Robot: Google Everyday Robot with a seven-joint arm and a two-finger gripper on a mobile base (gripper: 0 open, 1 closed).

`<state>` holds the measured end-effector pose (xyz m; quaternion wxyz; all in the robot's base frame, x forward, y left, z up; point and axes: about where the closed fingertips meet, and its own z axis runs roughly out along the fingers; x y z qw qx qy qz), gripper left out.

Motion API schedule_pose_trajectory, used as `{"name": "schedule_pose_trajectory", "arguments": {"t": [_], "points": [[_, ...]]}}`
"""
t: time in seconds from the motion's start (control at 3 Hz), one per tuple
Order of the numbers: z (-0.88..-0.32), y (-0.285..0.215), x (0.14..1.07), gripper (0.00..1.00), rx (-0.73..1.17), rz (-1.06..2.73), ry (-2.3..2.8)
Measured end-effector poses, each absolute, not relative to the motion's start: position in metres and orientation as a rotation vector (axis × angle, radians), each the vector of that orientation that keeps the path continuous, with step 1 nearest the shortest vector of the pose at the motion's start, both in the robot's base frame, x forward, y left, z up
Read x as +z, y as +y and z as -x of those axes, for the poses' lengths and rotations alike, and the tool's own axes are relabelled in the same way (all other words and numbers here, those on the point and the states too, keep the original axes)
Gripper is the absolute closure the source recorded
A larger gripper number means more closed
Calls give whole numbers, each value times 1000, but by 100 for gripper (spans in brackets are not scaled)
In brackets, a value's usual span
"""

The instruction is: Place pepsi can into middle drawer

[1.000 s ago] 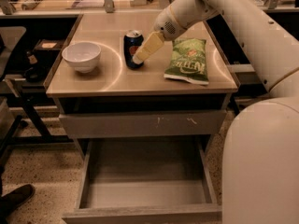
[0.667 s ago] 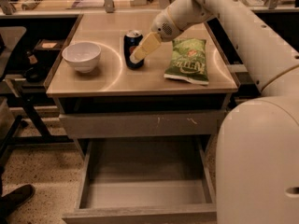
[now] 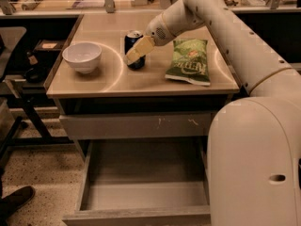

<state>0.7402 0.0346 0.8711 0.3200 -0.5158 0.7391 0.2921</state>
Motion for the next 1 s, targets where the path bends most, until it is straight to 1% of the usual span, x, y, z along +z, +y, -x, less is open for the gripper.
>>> {"name": "schedule_pose_trajectory", "arguments": {"t": [0.33, 1.0], "points": [[-741, 35, 870, 18, 770, 1355, 1942], [-741, 35, 870, 64, 770, 1355, 1942]]}}
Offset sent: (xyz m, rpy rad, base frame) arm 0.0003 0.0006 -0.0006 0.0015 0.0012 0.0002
